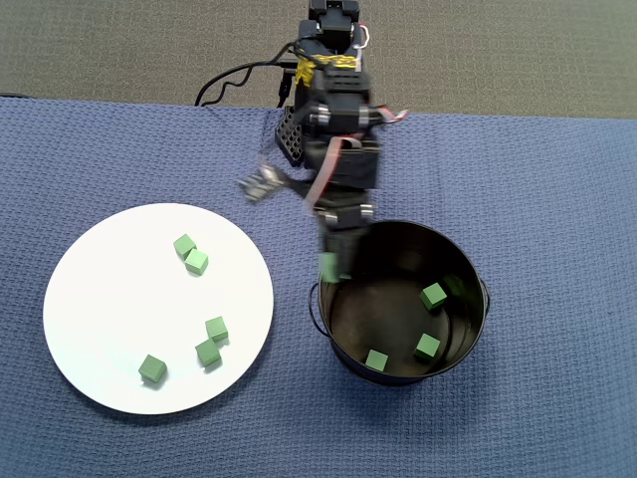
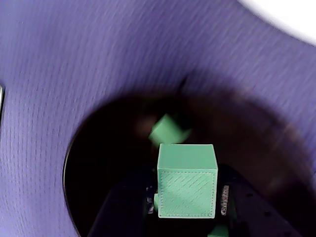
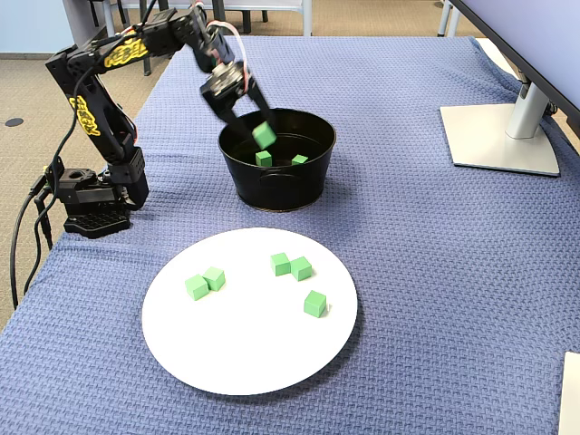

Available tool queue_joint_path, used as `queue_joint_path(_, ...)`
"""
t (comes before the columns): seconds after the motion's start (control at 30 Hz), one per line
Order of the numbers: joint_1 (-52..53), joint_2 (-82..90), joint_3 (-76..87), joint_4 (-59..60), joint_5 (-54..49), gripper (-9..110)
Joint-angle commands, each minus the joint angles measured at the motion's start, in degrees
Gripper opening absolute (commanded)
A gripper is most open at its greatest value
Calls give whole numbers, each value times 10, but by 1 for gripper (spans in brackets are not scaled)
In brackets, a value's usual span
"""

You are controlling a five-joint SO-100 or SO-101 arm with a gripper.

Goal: Pick up the green cubes from the white plate and place them in the black recipient

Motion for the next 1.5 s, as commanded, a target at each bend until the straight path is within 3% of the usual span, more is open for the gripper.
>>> queue_joint_path(0.0, -93, -36, -20, -42, 53, 0)
queue_joint_path(0.07, -126, -57, -21, -52, 65, 5)
queue_joint_path(0.13, -149, -69, -20, -50, 57, 29)
queue_joint_path(0.17, -152, -70, -19, -47, 49, 34)
queue_joint_path(0.27, -116, -56, -32, -35, 31, 39)
queue_joint_path(0.4, -19, -41, -80, 40, -30, 38)
queue_joint_path(0.53, 116, -21, -101, 122, -155, 34)
queue_joint_path(0.77, 337, -27, -31, 40, -399, 34)
queue_joint_path(1.07, 436, -28, 77, -11, -731, 32)
queue_joint_path(1.47, 497, -12, 194, -71, -800, 24)
